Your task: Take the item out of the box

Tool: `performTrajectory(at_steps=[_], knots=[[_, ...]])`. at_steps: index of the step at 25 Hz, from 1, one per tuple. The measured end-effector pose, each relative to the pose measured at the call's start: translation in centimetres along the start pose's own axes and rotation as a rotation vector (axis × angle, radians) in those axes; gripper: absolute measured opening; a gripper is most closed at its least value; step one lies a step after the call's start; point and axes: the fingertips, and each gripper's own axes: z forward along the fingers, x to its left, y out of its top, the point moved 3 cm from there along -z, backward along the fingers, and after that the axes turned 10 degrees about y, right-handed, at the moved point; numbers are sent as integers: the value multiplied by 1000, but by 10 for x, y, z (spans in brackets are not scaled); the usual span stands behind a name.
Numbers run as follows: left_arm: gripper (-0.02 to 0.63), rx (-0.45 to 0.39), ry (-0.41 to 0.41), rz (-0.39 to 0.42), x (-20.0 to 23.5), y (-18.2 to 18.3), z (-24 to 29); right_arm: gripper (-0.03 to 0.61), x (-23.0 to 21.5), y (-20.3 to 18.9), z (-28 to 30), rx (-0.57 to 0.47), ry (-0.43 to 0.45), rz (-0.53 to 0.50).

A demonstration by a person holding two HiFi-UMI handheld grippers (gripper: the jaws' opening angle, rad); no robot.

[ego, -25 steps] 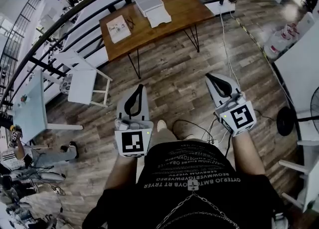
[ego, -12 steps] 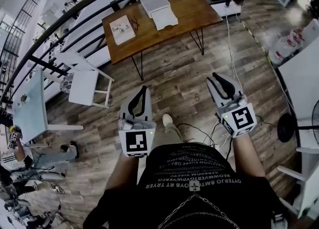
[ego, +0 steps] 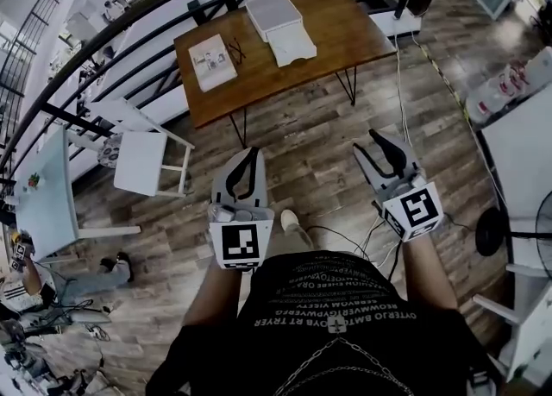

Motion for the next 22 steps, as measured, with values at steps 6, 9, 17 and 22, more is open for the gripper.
performTrajectory(at_steps=[6, 9, 17, 22], knots=[[5, -19, -7, 1, 30, -1, 36, 160, -15, 7, 49, 6, 10, 7], [5, -6, -1, -10, 51, -7, 46, 160, -16, 16, 73, 3, 18, -2], [5, -7, 1, -32, 105, -20, 76, 161, -14, 40, 141, 4, 39, -25], [6, -28, -19, -34, 120, -29, 84, 161, -6, 41, 164, 7, 43, -12]])
